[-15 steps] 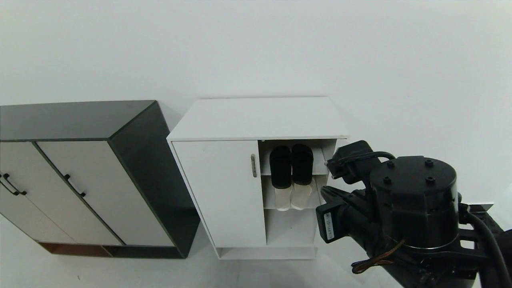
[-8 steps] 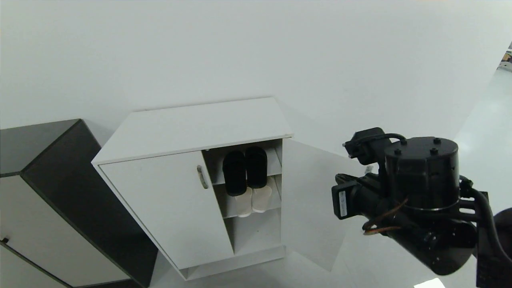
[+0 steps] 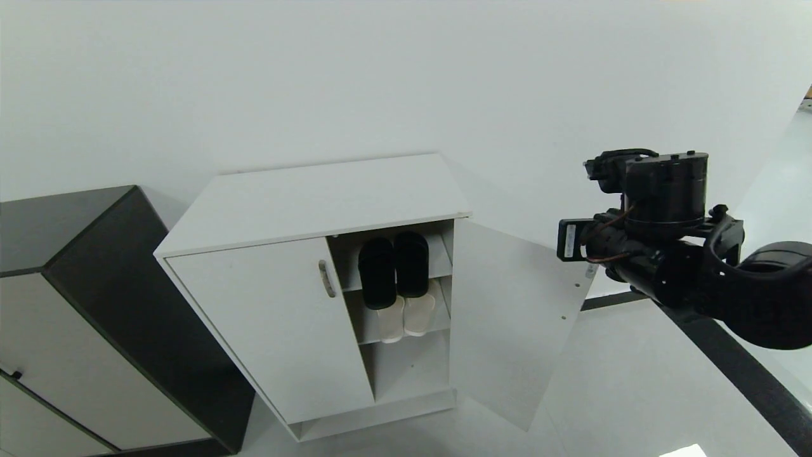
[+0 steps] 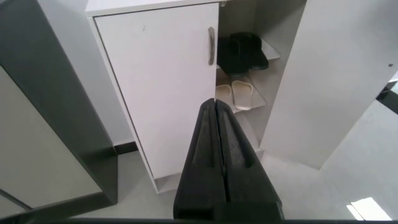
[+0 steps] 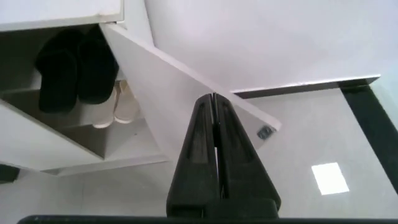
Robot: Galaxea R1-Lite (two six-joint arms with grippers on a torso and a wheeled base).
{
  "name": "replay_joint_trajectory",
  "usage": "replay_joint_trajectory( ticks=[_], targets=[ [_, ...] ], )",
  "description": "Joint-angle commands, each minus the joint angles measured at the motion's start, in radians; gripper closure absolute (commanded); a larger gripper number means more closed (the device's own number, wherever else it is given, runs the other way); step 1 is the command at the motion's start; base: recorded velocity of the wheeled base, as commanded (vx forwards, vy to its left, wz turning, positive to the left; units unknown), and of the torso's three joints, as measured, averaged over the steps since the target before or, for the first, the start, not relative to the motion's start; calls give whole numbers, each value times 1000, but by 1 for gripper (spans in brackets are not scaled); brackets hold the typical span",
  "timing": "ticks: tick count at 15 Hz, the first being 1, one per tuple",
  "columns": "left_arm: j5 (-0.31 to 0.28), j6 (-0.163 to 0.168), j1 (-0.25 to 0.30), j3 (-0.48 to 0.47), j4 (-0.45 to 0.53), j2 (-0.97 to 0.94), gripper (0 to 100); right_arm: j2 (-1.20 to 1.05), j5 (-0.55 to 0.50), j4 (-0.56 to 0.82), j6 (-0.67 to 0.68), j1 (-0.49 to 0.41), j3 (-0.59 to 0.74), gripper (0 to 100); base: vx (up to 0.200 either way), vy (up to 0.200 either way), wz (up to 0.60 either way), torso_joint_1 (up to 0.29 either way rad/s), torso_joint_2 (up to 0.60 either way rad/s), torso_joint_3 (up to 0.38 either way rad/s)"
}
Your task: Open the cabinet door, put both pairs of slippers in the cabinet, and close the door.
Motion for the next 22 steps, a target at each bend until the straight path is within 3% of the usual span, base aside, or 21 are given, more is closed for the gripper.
replay_joint_trajectory(
  ticks=[1,4,10,20,22],
  targets=[
    [0,0,0,0,0,1,100,133,43,59,52,-75,-141,100,0,0,0,0,0,0],
    [0,0,0,0,0,1,100,218,83,148,106,-122,-256,100,0,0,0,0,0,0],
    [0,0,0,0,0,1,100,333,109,145,110,-164,-345,100,0,0,0,0,0,0],
    [0,2,0,0,0,1,100,328,108,153,109,-150,-310,100,0,0,0,0,0,0],
    [0,2,0,0,0,1,100,293,106,151,109,-105,-256,100,0,0,0,0,0,0]
  ],
)
